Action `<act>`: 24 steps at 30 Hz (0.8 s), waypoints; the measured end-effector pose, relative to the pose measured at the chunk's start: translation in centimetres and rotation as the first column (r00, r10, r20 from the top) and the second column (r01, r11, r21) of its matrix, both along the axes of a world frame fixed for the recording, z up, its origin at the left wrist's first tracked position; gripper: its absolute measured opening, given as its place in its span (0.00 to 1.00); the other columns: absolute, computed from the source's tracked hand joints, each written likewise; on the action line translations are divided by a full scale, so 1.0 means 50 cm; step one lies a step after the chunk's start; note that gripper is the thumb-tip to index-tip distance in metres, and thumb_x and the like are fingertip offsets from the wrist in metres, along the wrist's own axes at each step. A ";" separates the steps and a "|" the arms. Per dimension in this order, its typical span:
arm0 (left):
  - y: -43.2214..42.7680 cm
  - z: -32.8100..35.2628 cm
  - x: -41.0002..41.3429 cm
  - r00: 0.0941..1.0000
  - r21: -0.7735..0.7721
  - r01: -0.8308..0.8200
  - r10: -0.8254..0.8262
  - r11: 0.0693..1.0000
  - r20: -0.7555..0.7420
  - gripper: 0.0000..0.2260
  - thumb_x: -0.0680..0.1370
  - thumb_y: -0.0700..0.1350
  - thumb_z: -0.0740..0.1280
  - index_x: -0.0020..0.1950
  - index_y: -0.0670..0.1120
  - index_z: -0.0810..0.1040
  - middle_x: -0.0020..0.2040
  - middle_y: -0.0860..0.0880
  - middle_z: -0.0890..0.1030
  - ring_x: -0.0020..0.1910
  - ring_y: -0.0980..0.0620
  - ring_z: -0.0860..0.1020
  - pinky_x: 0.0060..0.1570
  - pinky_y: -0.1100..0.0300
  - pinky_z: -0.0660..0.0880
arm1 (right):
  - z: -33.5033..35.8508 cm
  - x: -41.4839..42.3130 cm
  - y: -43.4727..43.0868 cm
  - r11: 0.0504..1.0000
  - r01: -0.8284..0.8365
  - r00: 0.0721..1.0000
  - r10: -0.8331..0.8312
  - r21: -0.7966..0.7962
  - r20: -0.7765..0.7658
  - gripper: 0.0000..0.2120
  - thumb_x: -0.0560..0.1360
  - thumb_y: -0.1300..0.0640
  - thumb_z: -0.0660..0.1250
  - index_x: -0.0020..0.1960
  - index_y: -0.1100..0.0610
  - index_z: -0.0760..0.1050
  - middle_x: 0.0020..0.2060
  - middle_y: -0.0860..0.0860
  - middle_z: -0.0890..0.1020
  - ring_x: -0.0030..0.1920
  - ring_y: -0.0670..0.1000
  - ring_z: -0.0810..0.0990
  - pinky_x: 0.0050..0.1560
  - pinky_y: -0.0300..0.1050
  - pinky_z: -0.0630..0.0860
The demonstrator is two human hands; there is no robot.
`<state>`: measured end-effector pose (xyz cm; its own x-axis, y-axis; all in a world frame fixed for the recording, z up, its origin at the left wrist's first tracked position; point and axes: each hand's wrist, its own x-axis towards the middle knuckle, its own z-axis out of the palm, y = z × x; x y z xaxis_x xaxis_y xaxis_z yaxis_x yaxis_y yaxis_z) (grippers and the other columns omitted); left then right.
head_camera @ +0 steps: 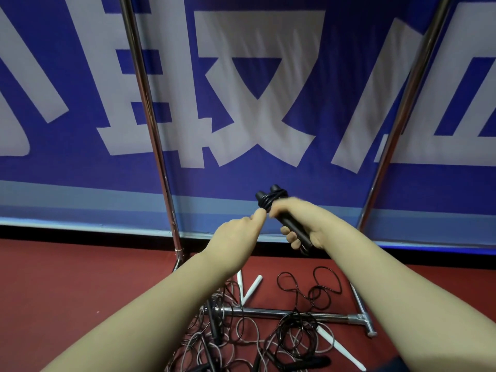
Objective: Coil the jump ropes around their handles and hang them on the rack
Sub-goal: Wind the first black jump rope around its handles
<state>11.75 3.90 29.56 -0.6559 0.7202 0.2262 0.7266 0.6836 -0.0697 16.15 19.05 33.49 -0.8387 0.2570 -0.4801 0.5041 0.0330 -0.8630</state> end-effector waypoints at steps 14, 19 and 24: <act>0.004 -0.016 -0.005 0.992 0.208 -0.042 0.017 0.977 0.122 0.10 0.79 0.33 0.55 0.52 0.47 0.57 0.31 0.47 0.64 0.30 0.45 0.62 0.29 0.53 0.56 | 0.017 0.007 -0.002 0.994 0.076 0.997 -0.077 -0.082 -0.012 0.26 0.79 0.37 0.56 0.42 0.61 0.72 0.25 0.55 0.71 0.20 0.51 0.66 0.21 0.36 0.63; 0.012 -0.012 -0.007 0.974 0.294 -0.064 -0.004 0.954 0.226 0.14 0.80 0.37 0.55 0.65 0.43 0.66 0.30 0.45 0.64 0.33 0.40 0.65 0.32 0.51 0.59 | 0.021 0.004 -0.004 0.986 0.125 0.991 -0.129 -0.113 -0.028 0.24 0.79 0.40 0.54 0.38 0.59 0.70 0.24 0.55 0.70 0.18 0.50 0.65 0.21 0.35 0.63; -0.005 -0.007 -0.017 0.904 0.409 -0.022 -0.156 0.912 0.398 0.18 0.78 0.32 0.51 0.66 0.43 0.67 0.55 0.48 0.74 0.49 0.49 0.76 0.49 0.55 0.74 | 0.022 0.002 -0.008 0.981 0.122 0.991 -0.130 -0.152 -0.038 0.27 0.81 0.37 0.52 0.40 0.60 0.70 0.24 0.55 0.70 0.18 0.50 0.65 0.20 0.35 0.62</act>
<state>10.90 3.64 29.19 -0.7054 0.6743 0.2187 0.6713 0.5364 0.5115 16.23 18.63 34.60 -0.8269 0.2905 -0.4816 0.4545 -0.1592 -0.8764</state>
